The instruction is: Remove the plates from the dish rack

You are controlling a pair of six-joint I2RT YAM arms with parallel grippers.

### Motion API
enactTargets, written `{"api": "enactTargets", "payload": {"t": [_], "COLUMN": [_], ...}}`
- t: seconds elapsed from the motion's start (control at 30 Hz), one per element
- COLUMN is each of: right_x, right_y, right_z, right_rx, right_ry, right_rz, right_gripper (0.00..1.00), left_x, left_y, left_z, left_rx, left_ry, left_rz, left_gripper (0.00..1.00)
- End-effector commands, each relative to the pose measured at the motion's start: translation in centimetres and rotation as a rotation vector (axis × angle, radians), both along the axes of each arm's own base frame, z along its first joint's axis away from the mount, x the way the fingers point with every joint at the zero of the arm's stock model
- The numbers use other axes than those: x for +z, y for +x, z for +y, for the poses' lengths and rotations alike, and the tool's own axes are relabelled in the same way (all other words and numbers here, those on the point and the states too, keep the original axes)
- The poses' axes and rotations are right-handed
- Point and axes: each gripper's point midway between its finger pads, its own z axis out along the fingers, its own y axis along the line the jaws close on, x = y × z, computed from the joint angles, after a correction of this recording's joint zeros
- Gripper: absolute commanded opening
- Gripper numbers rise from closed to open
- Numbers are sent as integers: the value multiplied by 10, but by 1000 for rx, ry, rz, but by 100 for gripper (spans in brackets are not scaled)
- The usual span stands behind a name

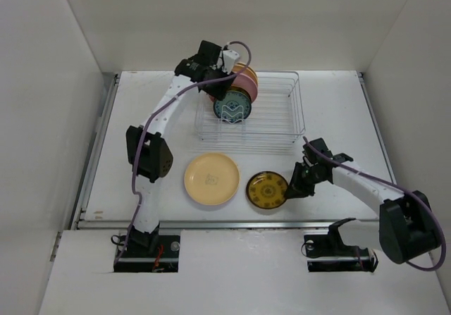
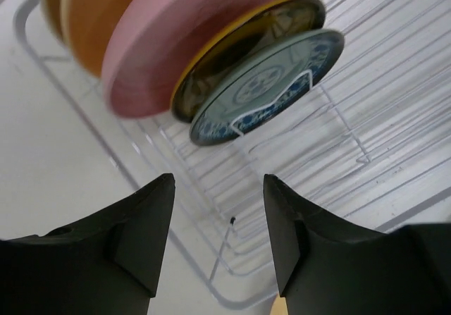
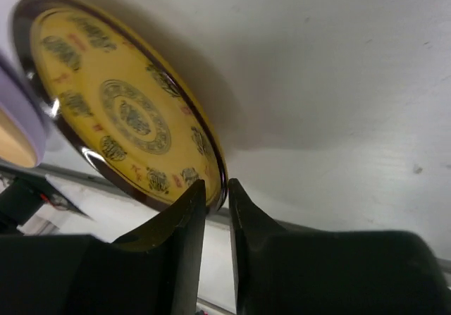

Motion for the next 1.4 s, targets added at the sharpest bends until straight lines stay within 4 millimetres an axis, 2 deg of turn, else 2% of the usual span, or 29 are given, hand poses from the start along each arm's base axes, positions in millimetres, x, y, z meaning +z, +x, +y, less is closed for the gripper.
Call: {"api": "enactTargets", "payload": {"t": [0.0, 0.03, 0.13, 0.23, 0.4, 0.43, 0.5, 0.53, 0.63, 0.67, 0.73, 0.77, 0.8, 0.87, 0.9, 0.97, 1.0, 1.03, 1.13, 1.2, 1.33, 1.37], "right_x": [-8, -7, -4, 11, 61, 79, 100, 122, 147, 162, 172, 187, 179, 182, 184, 185, 193, 175, 154, 145, 126, 113], "right_y": [16, 20, 26, 34, 64, 74, 85, 96, 116, 132, 149, 163, 176, 198, 216, 235, 250, 260, 289, 307, 327, 333], "right_z": [-3, -4, -5, -10, -29, -34, -36, -34, -36, -41, -45, -52, -56, -76, -82, -95, -108, -109, -114, -112, -106, -106], "right_rx": [-55, -60, -67, -58, -85, -94, -104, -117, -128, -160, -161, -182, -184, -233, -259, -269, -305, -290, -262, -265, -256, -242], "right_ry": [-15, -25, -42, -80, -193, -225, -239, -228, -251, -270, -295, -310, -327, -361, -372, -410, -454, -482, -519, -499, -455, -462], "right_rz": [-24, -39, -48, -75, -220, -264, -313, -368, -440, -477, -504, -540, -515, -514, -519, -542, -576, -539, -509, -520, -529, -519], "right_gripper": [26, 38, 58, 66, 69, 69, 70, 70, 73, 75, 77, 77, 79, 80, 80, 80, 80, 80, 80, 79, 77, 76], "left_x": [-7, -10, -17, -24, -42, -42, -49, -49, -56, -56, -51, -51, -51, -51, -51, -52, -52, -58, -63, -69, -74, -74], "left_y": [20, 25, 44, 47, 47, 46, 43, 43, 40, 40, 39, 39, 39, 39, 39, 36, 35, 35, 33, 33, 32, 34], "left_z": [-3, -4, 1, -5, -9, -12, -14, -14, -17, -17, -17, -19, -19, -19, -19, -19, -21, -21, -26, -27, -29, -25], "left_rx": [-82, -75, -19, -14, -21, -31, -34, -26, -32, -26, -25, -32, -32, -32, -32, -39, -45, -45, -67, -59, -48, -39], "left_ry": [52, 56, 84, 85, 75, 65, 57, 51, 40, 34, 30, 24, 24, 24, 24, 21, 15, 19, -1, -2, -18, -19], "left_rz": [-51, -60, -104, -106, -69, -64, -39, -35, -9, -6, -15, -12, -12, -12, -12, 1, 4, 14, 32, 46, 66, 66], "left_gripper": [51, 53, 57, 58, 58, 55, 49, 45, 42, 42, 42, 42, 42, 42, 42, 42, 42, 42, 41, 36, 32, 32]}}
